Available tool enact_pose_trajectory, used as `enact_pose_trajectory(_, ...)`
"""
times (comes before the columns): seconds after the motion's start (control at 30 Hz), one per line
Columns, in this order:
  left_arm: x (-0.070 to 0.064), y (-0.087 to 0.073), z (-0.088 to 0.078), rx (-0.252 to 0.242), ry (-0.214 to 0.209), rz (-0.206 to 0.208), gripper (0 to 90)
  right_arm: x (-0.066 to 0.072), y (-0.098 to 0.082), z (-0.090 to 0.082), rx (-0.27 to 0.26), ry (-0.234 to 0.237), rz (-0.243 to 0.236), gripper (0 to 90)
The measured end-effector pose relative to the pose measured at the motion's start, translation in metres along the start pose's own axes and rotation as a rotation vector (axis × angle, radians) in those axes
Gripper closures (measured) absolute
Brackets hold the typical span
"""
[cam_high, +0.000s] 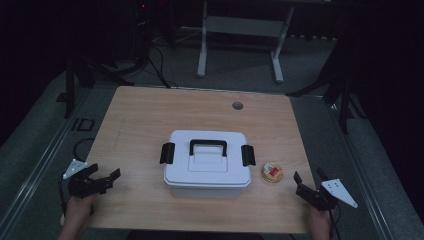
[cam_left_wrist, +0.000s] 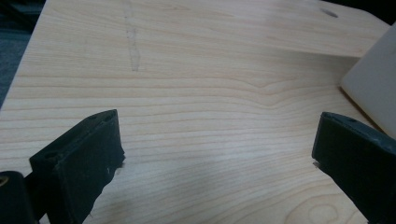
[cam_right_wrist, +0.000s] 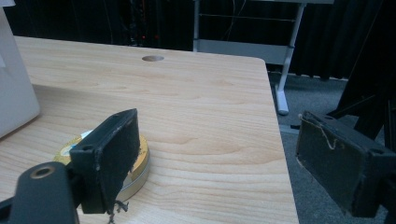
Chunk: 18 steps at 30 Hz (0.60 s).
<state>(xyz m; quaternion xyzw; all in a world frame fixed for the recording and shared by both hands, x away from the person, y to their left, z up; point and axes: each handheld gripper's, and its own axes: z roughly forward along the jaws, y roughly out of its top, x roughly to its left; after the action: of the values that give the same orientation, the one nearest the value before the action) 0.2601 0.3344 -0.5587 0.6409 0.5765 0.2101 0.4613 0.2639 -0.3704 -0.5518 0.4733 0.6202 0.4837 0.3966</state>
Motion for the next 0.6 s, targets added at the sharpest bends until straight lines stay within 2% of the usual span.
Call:
enact_pose_trajectory(0.07, 0.0, 0.002, -0.001, 0.009, 0.006, 0.011, 1.2, 0.0, 0.0, 0.0, -0.001, 0.0, -0.001, 13.4)
enact_pose_trajectory(0.17, 0.001, 0.005, -0.002, 0.036, -0.013, 0.041, 1.2, -0.001, 0.0, 0.0, 0.0, 0.0, 0.003, 13.4)
enact_pose_trajectory(0.2, 0.001, 0.005, -0.002, 0.043, -0.023, 0.054, 1.2, -0.001, 0.0, 0.0, 0.001, 0.001, 0.005, 13.4)
enact_pose_trajectory(0.27, 0.003, 0.005, -0.001, 0.086, -0.073, 0.082, 1.2, -0.001, 0.0, 0.0, 0.002, 0.005, 0.007, 13.3)
enact_pose_trajectory(0.43, -0.001, 0.0, 0.004, 0.252, -0.188, 0.233, 1.2, 0.0, 0.0, 0.001, 0.009, 0.009, 0.004, 13.3)
enact_pose_trajectory(0.5, -0.003, -0.001, 0.006, 0.306, -0.242, 0.274, 1.2, 0.0, 0.0, 0.001, 0.008, 0.01, 0.005, 13.4)
enact_pose_trajectory(0.6, -0.008, -0.002, 0.007, 0.362, -0.28, 0.35, 1.2, 0.0, 0.0, 0.001, 0.009, 0.009, 0.008, 13.4)
